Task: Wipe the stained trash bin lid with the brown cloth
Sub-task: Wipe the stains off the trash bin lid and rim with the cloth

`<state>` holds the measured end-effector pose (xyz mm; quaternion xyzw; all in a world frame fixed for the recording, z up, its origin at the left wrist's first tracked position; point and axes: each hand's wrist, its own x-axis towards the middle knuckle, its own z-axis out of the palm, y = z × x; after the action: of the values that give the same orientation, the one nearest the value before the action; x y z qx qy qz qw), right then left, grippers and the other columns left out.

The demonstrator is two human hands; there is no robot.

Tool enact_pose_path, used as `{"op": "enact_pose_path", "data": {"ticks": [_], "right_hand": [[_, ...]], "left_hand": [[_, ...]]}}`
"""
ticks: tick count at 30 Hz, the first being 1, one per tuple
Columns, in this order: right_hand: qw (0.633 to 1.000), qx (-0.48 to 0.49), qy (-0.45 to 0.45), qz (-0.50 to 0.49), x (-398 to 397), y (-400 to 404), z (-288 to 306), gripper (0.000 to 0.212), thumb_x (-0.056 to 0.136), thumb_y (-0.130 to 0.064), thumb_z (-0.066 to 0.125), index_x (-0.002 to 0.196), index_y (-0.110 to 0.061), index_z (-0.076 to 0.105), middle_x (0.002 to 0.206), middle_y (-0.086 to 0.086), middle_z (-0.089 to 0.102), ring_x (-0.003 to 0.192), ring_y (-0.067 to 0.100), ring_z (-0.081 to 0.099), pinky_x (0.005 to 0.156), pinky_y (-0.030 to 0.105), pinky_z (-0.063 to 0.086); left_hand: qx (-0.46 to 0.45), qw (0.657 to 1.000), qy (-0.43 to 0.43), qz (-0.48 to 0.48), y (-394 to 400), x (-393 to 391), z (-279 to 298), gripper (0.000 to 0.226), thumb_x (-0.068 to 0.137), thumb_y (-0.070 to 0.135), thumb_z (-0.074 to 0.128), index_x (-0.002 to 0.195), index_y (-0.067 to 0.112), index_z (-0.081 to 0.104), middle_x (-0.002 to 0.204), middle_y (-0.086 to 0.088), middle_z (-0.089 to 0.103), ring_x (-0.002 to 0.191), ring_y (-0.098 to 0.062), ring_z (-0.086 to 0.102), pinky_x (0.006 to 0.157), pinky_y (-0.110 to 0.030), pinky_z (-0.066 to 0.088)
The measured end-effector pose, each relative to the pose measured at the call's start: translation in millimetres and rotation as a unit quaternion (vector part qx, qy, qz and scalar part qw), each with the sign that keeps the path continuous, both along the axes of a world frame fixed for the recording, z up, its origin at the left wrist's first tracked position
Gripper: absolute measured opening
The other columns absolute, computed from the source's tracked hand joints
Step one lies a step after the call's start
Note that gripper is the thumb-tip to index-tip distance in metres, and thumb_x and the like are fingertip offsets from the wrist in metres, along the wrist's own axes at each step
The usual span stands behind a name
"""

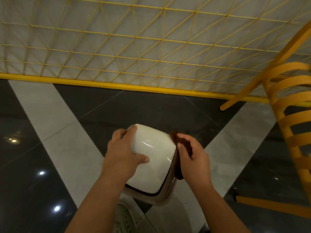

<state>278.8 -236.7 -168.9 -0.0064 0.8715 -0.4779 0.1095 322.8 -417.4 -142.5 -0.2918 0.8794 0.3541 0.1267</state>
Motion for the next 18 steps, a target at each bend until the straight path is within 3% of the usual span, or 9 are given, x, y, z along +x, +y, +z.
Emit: {"op": "enact_pose_path", "data": {"ticks": [3,7,11,12,15,18], "right_hand": [[0.999,-0.031,-0.019,-0.024,19,15,-5,0.031,0.093,-0.023,0.057,0.106,-0.05,0.06,0.109,-0.021,0.063,0.101,0.001,0.061,0.091,0.034,0.054],[0.996,-0.03,-0.086,-0.001,49,32,-23,0.035,0.092,-0.02,0.06,0.105,-0.053,0.061,0.096,-0.005,0.069,0.082,0.026,0.069,0.073,0.046,0.059],[0.995,-0.066,-0.074,-0.033,62,36,-21,0.041,0.092,-0.012,0.061,0.098,-0.052,0.063,0.096,-0.006,0.068,0.071,0.009,0.067,0.062,0.025,0.057],[0.994,-0.073,-0.058,-0.062,59,38,-20,0.04,0.092,-0.012,0.06,0.099,-0.051,0.062,0.1,-0.011,0.065,0.076,0.002,0.065,0.068,0.023,0.057],[0.993,-0.063,-0.006,-0.097,40,39,-11,0.037,0.092,-0.021,0.058,0.108,-0.055,0.057,0.109,-0.035,0.053,0.102,0.002,0.059,0.09,0.039,0.054],[0.995,-0.08,0.02,-0.05,24,29,1,0.039,0.091,-0.02,0.06,0.11,-0.054,0.056,0.113,-0.035,0.049,0.109,-0.008,0.05,0.096,0.03,0.05]], "left_hand": [[0.008,1.0,0.011,0.005,-4,-1,1,0.112,0.062,0.027,0.085,0.146,0.042,0.012,0.147,0.005,0.023,0.133,-0.022,0.029,0.103,-0.045,0.035],[-0.104,0.994,0.028,-0.012,-5,0,9,0.092,0.073,0.033,0.076,0.145,0.039,0.018,0.144,0.005,0.03,0.129,-0.021,0.031,0.102,-0.042,0.037],[-0.119,0.99,0.018,-0.076,4,1,11,0.082,0.082,0.039,0.061,0.147,0.036,0.011,0.152,0.006,0.019,0.135,-0.021,0.027,0.108,-0.042,0.031],[-0.113,0.99,0.002,-0.085,6,0,11,0.082,0.081,0.046,0.06,0.147,0.037,0.011,0.155,0.007,0.013,0.139,-0.022,0.02,0.112,-0.044,0.027],[-0.111,0.989,-0.029,-0.096,11,-3,7,0.095,0.072,0.064,0.062,0.147,0.04,0.009,0.157,0.008,0.002,0.143,-0.022,0.008,0.115,-0.043,0.018],[-0.1,0.99,-0.032,-0.092,11,-4,6,0.104,0.066,0.059,0.072,0.147,0.04,0.009,0.158,0.008,0.0,0.144,-0.021,0.005,0.115,-0.039,0.015]]}}
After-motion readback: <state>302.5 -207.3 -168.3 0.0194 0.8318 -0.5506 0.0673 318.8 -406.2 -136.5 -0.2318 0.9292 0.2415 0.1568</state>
